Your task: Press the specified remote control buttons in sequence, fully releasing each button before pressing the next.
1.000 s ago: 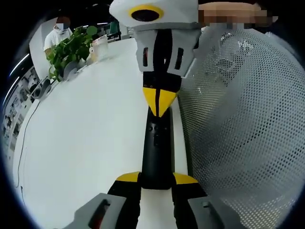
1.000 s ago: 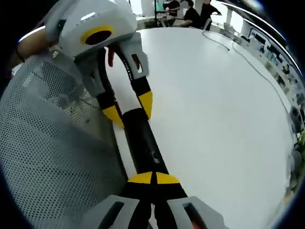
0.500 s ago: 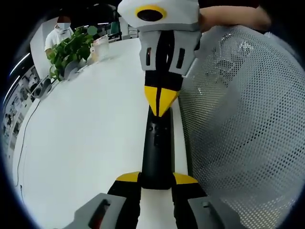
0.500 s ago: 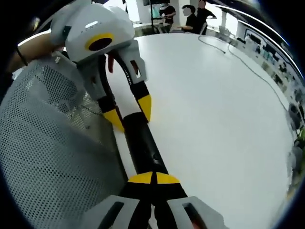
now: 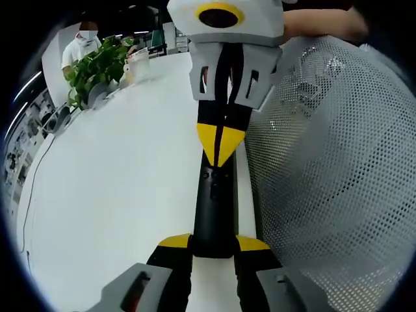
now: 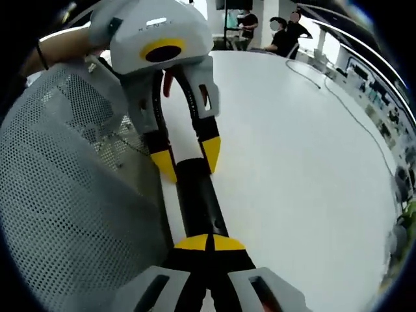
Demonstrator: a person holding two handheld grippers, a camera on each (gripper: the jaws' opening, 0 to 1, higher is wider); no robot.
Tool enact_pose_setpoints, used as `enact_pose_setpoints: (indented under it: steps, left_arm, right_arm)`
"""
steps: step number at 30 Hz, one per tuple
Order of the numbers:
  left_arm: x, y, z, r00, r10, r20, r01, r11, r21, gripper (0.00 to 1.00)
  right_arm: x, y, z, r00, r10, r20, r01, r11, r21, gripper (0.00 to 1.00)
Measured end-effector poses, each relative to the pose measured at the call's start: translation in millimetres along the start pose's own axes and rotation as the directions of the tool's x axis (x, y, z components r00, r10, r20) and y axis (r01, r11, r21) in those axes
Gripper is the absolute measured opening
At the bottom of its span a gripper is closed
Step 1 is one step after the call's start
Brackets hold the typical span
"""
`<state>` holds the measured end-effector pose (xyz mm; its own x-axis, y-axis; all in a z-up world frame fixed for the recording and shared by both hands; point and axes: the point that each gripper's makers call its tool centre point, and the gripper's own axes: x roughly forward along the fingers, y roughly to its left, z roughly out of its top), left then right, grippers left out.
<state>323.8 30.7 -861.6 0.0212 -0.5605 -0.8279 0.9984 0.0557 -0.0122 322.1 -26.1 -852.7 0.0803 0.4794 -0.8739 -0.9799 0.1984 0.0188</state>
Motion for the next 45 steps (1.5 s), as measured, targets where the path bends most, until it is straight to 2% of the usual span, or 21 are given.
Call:
enact_pose_setpoints:
  steps: [4,8,13,19,26,38,40,44,45]
  left_arm:
    - [0.1,-0.1,0.0,1.0,0.0,-0.004,0.0,1.0,0.005,0.25]
    - [0.1,0.0,-0.1,1.0,0.001,-0.004,-0.001,1.0,0.008,0.25]
    - [0.2,0.1,0.0,1.0,0.002,-0.001,-0.002,1.0,0.004,0.25]
    - [0.4,0.2,0.2,1.0,0.003,-0.001,-0.003,1.0,0.004,0.25]
    - [0.8,0.2,0.2,1.0,0.003,0.0,-0.003,1.0,0.003,0.25]
    - [0.8,0.2,-0.3,1.0,0.003,0.005,-0.003,1.0,-0.001,0.25]
    - [0.7,0.0,-0.4,1.0,0.003,0.005,-0.003,1.0,0.0,0.25]
    - [0.8,-0.2,-0.2,1.0,0.002,0.003,-0.002,1.0,0.002,0.25]
    - [0.8,-0.2,-0.3,1.0,0.002,0.003,-0.002,1.0,0.002,0.25]
  right_arm:
    - [-0.2,-1.1,0.1,1.0,-0.004,0.007,0.004,1.0,-0.002,0.0]
    - [-2.2,-2.0,-0.8,0.999,0.024,0.043,-0.024,1.0,0.006,0.0]
    - [-1.8,-0.8,0.4,0.999,0.03,0.018,-0.029,0.998,-0.049,0.0]
    - [-3.2,1.1,-2.0,0.998,0.059,0.014,-0.058,0.997,-0.049,0.0]
    - [-2.5,0.1,-2.6,0.999,0.039,-0.015,-0.041,0.99,-0.136,0.0]
    - [-2.7,-0.6,-3.2,0.997,0.076,-0.013,-0.077,0.986,-0.145,0.02]
    - [-2.5,0.5,-3.3,0.997,0.077,-0.014,-0.078,0.98,-0.182,0.02]
    - [-2.6,0.6,-3.6,0.996,0.087,-0.011,-0.088,0.977,-0.195,0.02]
    - [-2.3,1.2,-3.7,0.996,0.091,-0.015,-0.092,0.969,-0.227,0.02]
